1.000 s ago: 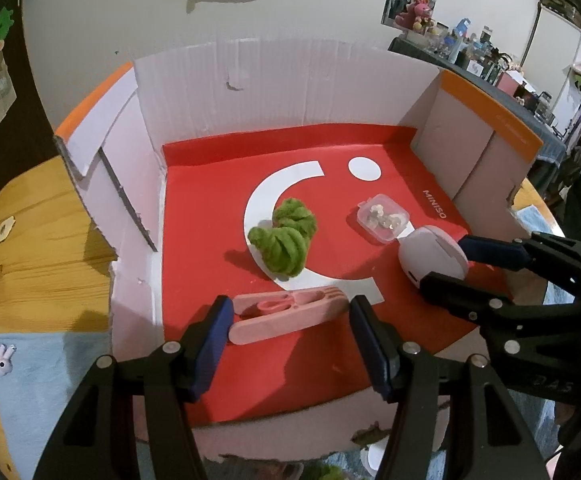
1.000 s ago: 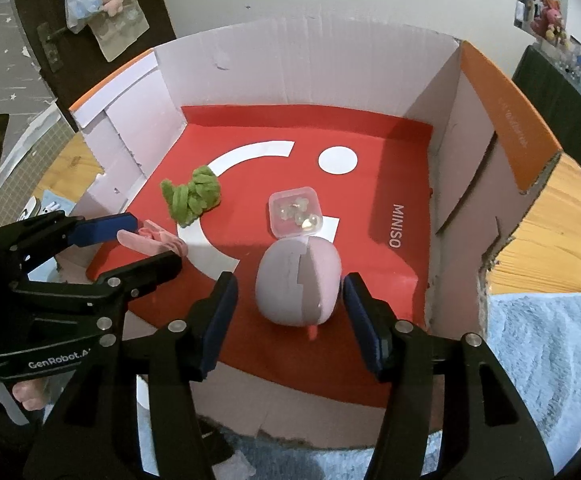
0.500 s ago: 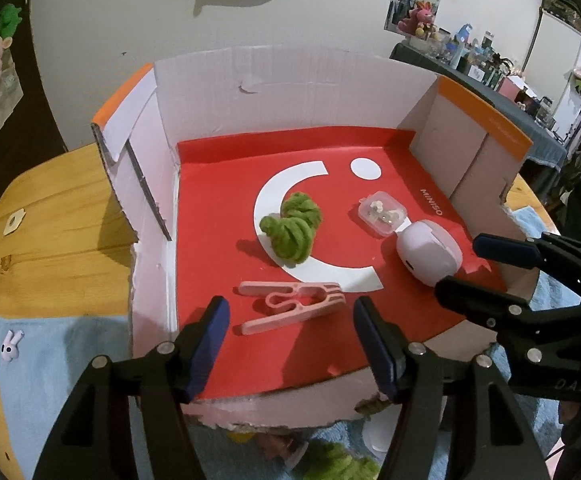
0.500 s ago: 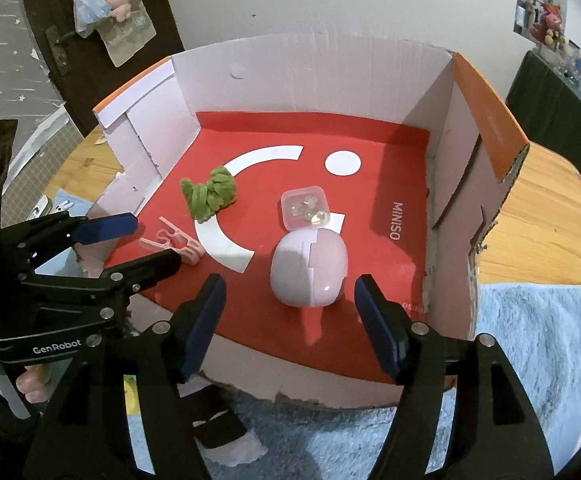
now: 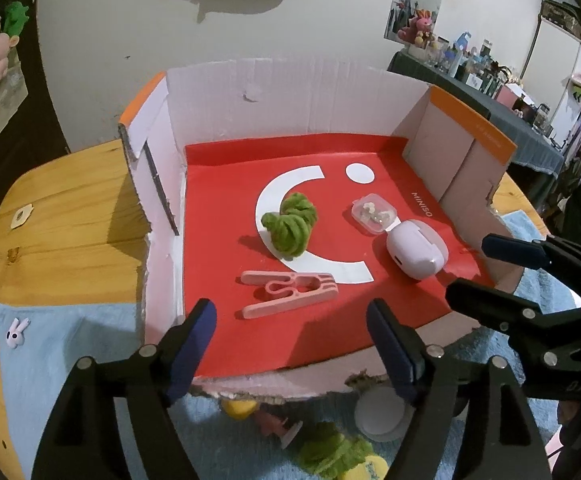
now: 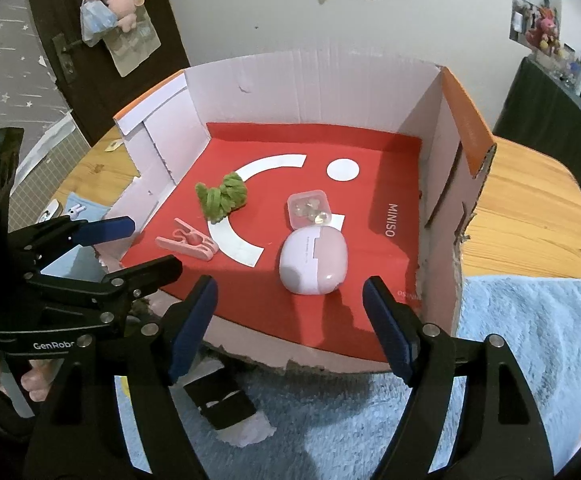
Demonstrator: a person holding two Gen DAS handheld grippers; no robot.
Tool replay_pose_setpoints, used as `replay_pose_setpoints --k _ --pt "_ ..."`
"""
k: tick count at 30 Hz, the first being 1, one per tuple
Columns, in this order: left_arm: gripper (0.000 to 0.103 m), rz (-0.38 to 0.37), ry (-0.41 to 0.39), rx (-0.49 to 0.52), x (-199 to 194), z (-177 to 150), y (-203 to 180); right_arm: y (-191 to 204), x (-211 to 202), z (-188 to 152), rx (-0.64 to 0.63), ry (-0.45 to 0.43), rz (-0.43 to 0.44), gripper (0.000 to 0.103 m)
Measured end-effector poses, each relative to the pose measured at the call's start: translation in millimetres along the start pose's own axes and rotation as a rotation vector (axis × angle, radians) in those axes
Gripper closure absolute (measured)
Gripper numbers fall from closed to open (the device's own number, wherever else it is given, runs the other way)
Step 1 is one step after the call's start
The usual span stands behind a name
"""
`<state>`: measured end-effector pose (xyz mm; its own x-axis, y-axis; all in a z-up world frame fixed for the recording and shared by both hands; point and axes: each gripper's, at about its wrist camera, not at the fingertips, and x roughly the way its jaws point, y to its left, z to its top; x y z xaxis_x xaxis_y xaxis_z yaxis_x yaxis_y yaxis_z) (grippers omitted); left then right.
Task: Organize objects
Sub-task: 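Open the left tool to release the clothespin while the right tool releases the pink case, then lift both open tools out of the box back over the towel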
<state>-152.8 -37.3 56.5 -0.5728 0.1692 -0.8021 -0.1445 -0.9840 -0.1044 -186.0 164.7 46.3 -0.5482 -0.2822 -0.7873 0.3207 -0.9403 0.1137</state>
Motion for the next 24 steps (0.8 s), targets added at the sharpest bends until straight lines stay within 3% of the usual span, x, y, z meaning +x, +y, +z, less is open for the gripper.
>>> replay_pose_setpoints --k 7,11,20,24 --pt "0.017 0.004 -0.010 0.003 -6 -5 0 5 -7 -5 -0.002 -0.013 0.003 0.025" --pt "0.016 0.004 -0.016 -0.001 -10 -7 0 7 -11 -7 -0.006 -0.025 -0.001 0.019" --pt "0.013 -0.003 -0.028 -0.014 -20 -14 1 10 -24 -15 -0.007 -0.044 0.002 0.018" --pt "0.012 0.004 -0.035 -0.009 -24 -18 -2 13 -27 -19 -0.016 -0.046 0.006 0.011"
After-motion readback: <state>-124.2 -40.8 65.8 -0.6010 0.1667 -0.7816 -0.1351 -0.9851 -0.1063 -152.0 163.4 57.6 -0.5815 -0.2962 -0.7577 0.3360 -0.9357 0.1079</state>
